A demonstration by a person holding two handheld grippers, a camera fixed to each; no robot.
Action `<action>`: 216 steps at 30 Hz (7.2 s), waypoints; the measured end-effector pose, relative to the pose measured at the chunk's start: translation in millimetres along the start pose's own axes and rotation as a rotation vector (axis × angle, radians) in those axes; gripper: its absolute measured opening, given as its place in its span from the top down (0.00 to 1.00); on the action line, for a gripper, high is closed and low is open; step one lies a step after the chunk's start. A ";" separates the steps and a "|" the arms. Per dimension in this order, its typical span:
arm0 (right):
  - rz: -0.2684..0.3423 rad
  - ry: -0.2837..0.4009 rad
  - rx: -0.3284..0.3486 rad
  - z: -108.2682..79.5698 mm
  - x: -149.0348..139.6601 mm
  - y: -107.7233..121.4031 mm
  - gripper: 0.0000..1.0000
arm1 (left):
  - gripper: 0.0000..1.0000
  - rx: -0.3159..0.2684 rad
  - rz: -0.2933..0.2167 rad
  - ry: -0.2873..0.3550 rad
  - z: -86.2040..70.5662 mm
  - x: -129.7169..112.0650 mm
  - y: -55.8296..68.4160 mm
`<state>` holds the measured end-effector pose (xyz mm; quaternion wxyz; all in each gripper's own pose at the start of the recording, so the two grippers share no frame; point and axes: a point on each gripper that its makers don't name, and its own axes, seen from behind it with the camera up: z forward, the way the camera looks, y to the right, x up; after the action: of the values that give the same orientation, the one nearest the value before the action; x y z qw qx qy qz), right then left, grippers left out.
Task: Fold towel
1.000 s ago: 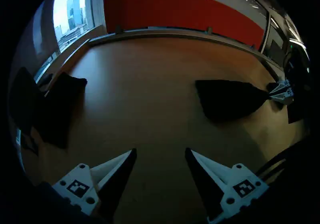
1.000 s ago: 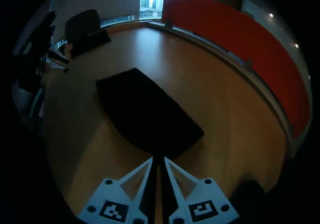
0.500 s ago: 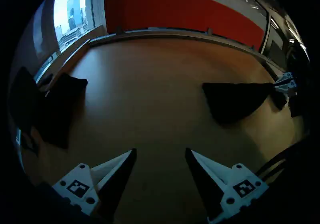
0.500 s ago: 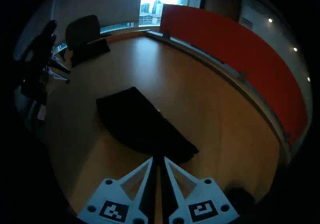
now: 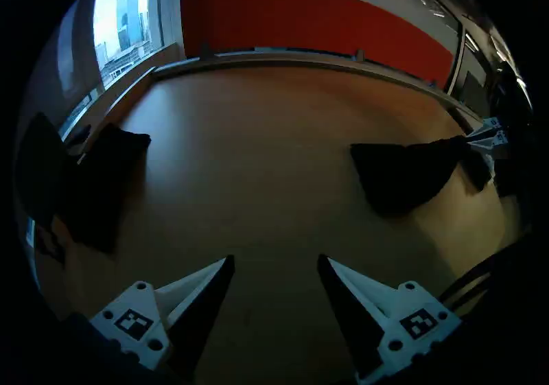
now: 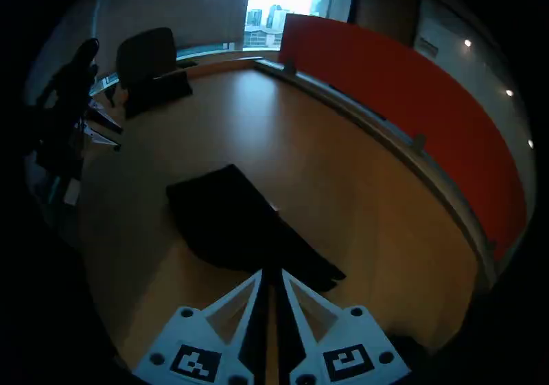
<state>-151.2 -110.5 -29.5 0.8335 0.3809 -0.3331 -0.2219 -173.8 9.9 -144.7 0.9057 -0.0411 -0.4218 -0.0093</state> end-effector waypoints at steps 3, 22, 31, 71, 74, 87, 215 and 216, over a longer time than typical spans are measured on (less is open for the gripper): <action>-0.020 0.010 0.014 5.0 11.3 -3.4 0.95 | 0.11 0.000 -0.006 0.002 -1.1 -0.8 0.1; -0.226 0.044 0.224 66.4 92.8 -78.2 0.94 | 0.11 0.015 -0.072 0.027 -16.3 -12.8 -6.0; -0.278 0.008 0.276 86.5 93.4 -100.2 0.60 | 0.11 0.029 -0.104 0.031 -21.1 -21.7 -11.9; -0.157 -0.038 0.214 76.4 48.1 -88.8 0.26 | 0.11 0.030 -0.110 0.030 -18.1 -22.0 -14.7; -0.138 -0.040 0.204 73.4 41.9 -88.9 0.26 | 0.11 0.028 -0.106 0.030 -17.9 -21.3 -14.5; -0.070 -0.060 0.166 70.0 15.0 -91.0 0.26 | 0.11 0.025 -0.094 0.024 -18.4 -22.7 -14.1; -0.009 0.093 0.072 -8.9 144.9 -4.0 0.95 | 0.11 -0.059 -0.035 0.077 -12.3 16.2 8.4; -0.004 0.090 0.068 -10.6 142.2 -0.2 0.95 | 0.11 -0.059 -0.034 0.076 -12.1 16.6 8.9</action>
<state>-46.8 -194.1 20.1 0.8340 0.4190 -0.3017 -0.1946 -153.4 18.1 -140.3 0.9192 -0.0601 -0.3871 -0.0389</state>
